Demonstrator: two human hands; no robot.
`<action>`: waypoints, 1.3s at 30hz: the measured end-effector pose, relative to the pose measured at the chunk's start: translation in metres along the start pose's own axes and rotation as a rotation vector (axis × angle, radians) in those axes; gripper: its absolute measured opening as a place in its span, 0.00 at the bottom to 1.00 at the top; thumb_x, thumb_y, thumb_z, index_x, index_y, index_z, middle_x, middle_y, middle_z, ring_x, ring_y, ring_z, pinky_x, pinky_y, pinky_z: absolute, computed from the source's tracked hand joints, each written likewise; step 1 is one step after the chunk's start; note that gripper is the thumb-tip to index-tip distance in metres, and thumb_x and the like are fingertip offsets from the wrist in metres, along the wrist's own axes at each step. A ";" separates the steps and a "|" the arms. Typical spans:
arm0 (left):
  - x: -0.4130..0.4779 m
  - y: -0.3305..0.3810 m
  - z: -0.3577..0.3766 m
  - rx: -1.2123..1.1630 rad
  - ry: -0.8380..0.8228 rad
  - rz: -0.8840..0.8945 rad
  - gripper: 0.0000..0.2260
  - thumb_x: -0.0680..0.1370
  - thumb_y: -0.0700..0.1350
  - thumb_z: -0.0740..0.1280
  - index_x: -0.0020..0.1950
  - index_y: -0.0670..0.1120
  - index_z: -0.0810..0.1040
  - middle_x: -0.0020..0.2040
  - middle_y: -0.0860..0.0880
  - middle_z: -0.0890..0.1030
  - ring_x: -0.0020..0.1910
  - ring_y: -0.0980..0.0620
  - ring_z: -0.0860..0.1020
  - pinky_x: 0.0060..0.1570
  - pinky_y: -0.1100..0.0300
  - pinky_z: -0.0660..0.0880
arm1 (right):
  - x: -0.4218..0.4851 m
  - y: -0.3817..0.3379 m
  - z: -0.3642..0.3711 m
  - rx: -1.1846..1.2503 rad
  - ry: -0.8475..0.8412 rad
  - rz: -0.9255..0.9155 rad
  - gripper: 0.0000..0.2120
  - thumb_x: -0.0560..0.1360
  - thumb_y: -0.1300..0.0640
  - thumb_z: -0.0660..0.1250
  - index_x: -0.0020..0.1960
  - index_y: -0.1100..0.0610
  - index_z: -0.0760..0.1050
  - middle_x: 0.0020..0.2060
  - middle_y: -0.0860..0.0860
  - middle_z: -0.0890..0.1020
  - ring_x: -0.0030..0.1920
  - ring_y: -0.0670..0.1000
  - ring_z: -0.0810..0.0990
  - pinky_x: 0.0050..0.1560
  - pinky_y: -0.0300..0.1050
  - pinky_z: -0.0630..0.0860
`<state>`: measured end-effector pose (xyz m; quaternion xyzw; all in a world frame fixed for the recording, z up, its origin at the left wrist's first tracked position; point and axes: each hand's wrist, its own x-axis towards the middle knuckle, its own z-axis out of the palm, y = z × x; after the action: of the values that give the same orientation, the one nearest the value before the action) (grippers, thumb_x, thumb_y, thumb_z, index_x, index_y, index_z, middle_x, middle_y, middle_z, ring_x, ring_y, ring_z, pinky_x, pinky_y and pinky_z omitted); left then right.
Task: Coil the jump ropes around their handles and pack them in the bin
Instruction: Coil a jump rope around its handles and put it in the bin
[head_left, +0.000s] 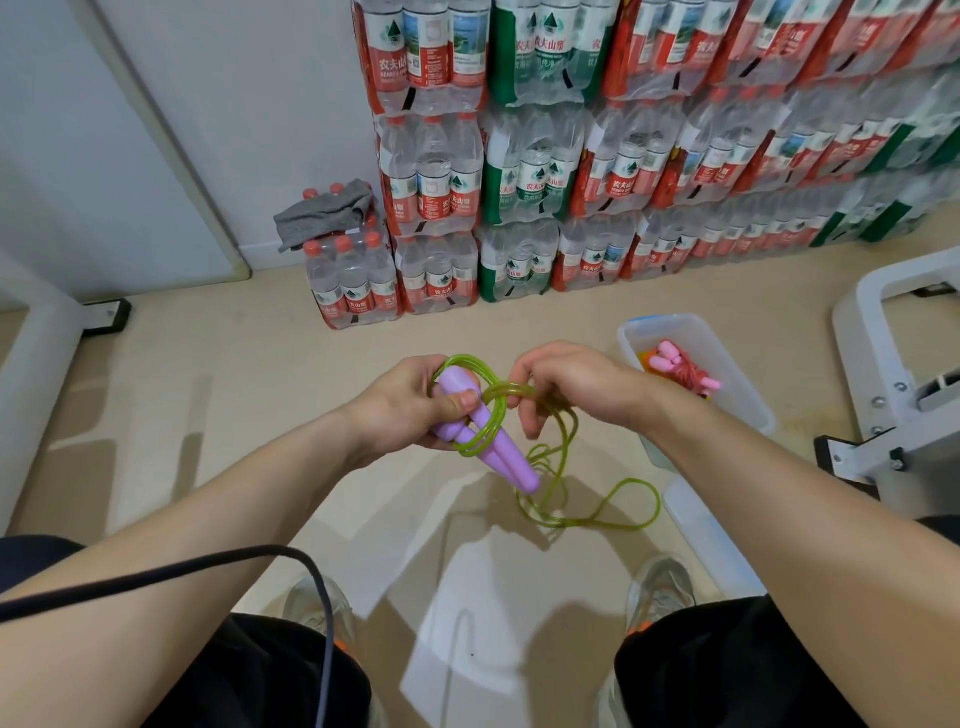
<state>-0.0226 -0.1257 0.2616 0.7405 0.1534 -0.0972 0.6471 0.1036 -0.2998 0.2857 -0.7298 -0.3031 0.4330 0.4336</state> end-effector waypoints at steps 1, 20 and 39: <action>0.001 0.000 0.002 0.026 0.029 0.004 0.07 0.82 0.41 0.67 0.49 0.37 0.79 0.36 0.43 0.81 0.36 0.50 0.80 0.43 0.55 0.82 | 0.002 0.000 0.004 -0.023 0.009 0.037 0.13 0.76 0.67 0.53 0.42 0.65 0.75 0.29 0.59 0.78 0.30 0.54 0.76 0.34 0.42 0.74; 0.027 -0.021 0.031 -0.177 0.546 -0.189 0.13 0.81 0.42 0.68 0.37 0.42 0.76 0.25 0.49 0.77 0.28 0.48 0.75 0.38 0.52 0.80 | -0.012 0.003 0.085 -1.068 0.395 -0.100 0.12 0.82 0.52 0.58 0.61 0.58 0.71 0.48 0.55 0.81 0.45 0.60 0.79 0.32 0.49 0.61; -0.006 0.006 0.015 -0.497 -0.014 -0.035 0.15 0.76 0.48 0.65 0.57 0.40 0.77 0.57 0.38 0.83 0.52 0.46 0.83 0.49 0.55 0.83 | 0.005 0.041 0.015 0.356 0.286 -0.052 0.19 0.84 0.53 0.59 0.37 0.58 0.74 0.26 0.50 0.67 0.26 0.46 0.63 0.26 0.38 0.61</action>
<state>-0.0248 -0.1419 0.2674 0.5552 0.1810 -0.0726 0.8086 0.0957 -0.3082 0.2434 -0.6878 -0.1760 0.3607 0.6049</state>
